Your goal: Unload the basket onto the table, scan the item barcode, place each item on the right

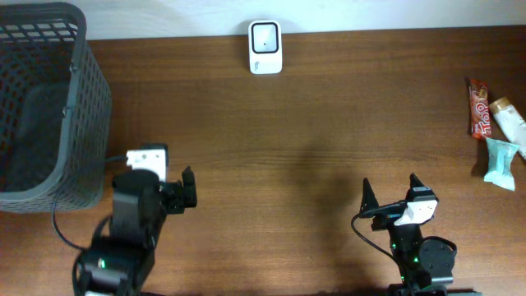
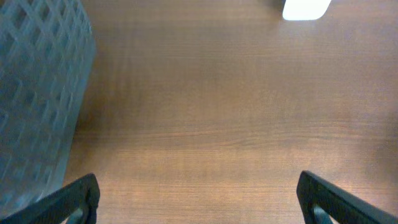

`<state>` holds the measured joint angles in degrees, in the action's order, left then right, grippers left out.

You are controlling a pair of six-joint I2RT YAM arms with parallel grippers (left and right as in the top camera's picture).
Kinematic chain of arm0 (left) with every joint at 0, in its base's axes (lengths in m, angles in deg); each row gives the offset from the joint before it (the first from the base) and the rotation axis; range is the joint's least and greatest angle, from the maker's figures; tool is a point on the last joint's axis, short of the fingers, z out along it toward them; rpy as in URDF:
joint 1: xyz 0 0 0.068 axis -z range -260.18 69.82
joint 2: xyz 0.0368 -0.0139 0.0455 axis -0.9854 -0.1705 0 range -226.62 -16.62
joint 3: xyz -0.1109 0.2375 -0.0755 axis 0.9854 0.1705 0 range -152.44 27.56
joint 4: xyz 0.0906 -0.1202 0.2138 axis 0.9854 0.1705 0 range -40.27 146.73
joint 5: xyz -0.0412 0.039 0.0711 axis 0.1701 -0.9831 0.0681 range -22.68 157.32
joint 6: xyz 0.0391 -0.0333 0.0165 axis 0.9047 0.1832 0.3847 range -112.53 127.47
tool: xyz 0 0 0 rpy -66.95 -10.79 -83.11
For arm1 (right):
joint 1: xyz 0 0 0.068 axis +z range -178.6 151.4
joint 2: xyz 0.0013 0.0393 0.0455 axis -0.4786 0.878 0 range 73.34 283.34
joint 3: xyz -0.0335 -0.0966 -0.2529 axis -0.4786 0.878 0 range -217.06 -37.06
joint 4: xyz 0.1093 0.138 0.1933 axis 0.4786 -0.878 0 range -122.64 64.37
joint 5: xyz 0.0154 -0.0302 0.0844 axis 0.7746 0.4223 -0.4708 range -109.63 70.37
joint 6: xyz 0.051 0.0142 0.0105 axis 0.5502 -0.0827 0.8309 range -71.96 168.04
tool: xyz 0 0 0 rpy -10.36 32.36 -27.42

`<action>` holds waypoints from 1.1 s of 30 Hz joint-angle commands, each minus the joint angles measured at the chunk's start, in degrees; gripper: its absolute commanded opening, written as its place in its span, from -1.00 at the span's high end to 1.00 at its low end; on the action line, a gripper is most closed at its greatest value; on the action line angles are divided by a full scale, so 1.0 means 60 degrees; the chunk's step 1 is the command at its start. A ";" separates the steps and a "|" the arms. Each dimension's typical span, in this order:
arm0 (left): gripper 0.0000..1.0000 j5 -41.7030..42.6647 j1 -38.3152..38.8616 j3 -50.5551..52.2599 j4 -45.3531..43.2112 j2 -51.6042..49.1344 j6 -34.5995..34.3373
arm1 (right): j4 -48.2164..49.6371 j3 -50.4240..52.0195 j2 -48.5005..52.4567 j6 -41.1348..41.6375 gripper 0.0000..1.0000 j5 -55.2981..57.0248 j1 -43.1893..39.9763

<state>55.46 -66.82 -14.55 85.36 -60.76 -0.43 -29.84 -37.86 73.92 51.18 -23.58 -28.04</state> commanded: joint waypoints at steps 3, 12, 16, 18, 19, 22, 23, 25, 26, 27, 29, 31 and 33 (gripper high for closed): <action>-0.98 0.0087 -0.0022 0.3424 -0.3421 0.2878 0.0335 | -0.0015 0.0080 -0.0062 0.0015 -0.97 0.0120 -0.0051; -0.98 0.1275 -0.1512 0.6550 -0.6178 0.6495 0.0335 | -0.0015 0.0080 -0.0062 0.0015 -0.97 0.0120 -0.0051; -0.98 0.1337 -0.1832 0.6936 -0.6178 0.7326 0.0339 | -0.0015 0.0080 -0.0062 0.0015 -0.97 0.0120 -0.0051; -0.98 0.1341 -0.1945 0.6936 -0.6211 0.7315 0.0335 | -0.0015 0.0080 -0.0062 0.0015 -0.98 0.0120 -0.0051; -0.98 0.1337 -0.1956 0.6936 -0.6182 0.7315 0.0342 | -0.0015 0.0080 -0.0062 0.0015 -0.97 0.0120 -0.0051; -0.98 0.1872 -0.1953 0.6936 -0.5621 0.7315 0.0845 | -0.0015 0.0080 -0.0062 0.0015 -0.97 0.0120 -0.0051; -0.98 0.2065 -0.1953 0.6936 -0.5315 0.7315 0.1053 | -0.0015 0.0080 -0.0066 0.0015 -0.97 0.0120 -0.0051; -0.98 0.2135 -0.1945 0.6936 -0.5166 0.7315 0.1333 | -0.0015 0.0080 -0.0062 0.0015 -0.97 0.0120 -0.0051; -0.98 0.2135 -0.1945 0.6936 -0.5162 0.7315 0.1563 | -0.0015 0.0080 -0.0062 0.0015 -0.97 0.0120 -0.0051; -0.98 0.2131 -0.1945 0.6936 -0.5151 0.7315 0.1770 | -0.0015 0.0080 -0.0062 0.0015 -0.97 0.0120 -0.0051; -0.98 0.2091 -0.1945 0.6936 -0.5140 0.7315 0.1840 | -0.0015 0.0080 -0.0062 0.0015 -0.97 0.0120 -0.0051; -0.98 0.2087 -0.1945 0.6936 -0.5136 0.7315 0.1840 | -0.0015 0.0080 -0.0062 0.0015 -0.97 0.0120 -0.0051; -0.98 0.2091 -0.1945 0.6936 -0.5136 0.7311 0.1829 | -0.0015 0.0080 -0.0062 0.0015 -0.97 0.0120 -0.0051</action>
<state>66.74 -78.14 26.85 54.22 -17.31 9.14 -29.84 -37.86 73.92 51.05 -23.58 -28.08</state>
